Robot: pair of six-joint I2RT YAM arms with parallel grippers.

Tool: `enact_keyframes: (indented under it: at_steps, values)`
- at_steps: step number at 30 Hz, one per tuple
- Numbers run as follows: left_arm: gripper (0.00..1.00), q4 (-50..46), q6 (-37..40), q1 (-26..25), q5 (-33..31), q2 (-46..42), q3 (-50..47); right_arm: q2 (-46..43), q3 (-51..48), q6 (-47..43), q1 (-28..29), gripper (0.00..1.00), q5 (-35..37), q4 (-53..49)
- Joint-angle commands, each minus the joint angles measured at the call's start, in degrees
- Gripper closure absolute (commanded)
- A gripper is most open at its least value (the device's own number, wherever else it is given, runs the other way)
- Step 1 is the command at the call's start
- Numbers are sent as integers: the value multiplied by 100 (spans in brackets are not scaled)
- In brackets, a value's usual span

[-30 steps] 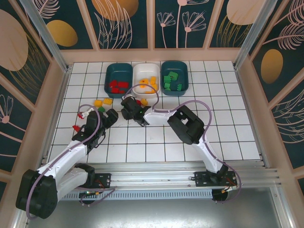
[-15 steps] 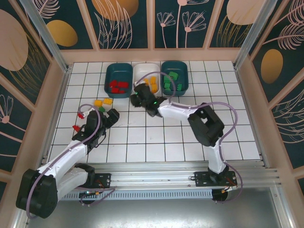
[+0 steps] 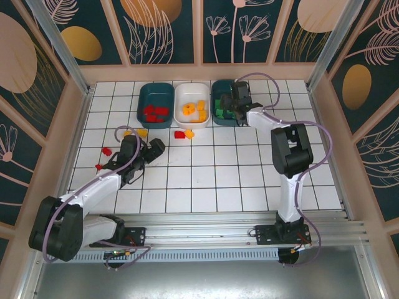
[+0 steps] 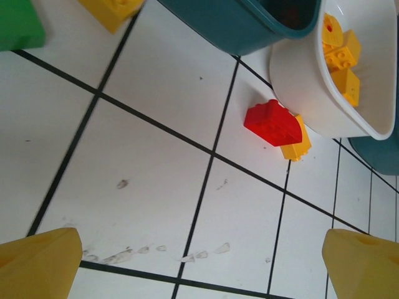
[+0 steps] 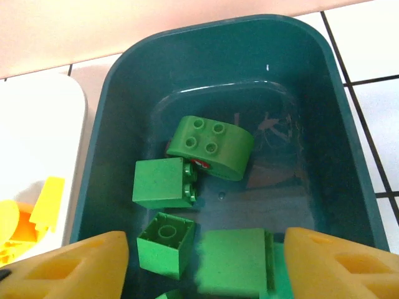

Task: Sort the legos into containers by color

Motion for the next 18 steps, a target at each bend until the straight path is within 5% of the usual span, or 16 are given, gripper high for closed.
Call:
enact_keyframes:
  at_steps: [1, 5, 11, 18]
  values:
    - [1, 182, 268, 47, 316, 228, 220, -394, -34, 87, 187, 29, 59, -54]
    - [2, -11, 977, -53, 444, 817, 704, -1026, -785, 211, 445, 28, 190, 298]
    - [2, -491, 1540, -735, -531, 1953, 1946, -2000, -2236, 509, 682, 28, 57, 877]
    - [8, -721, 1905, -879, -912, 3425, 3036, -2867, -3373, 629, 618, 28, 28, 937]
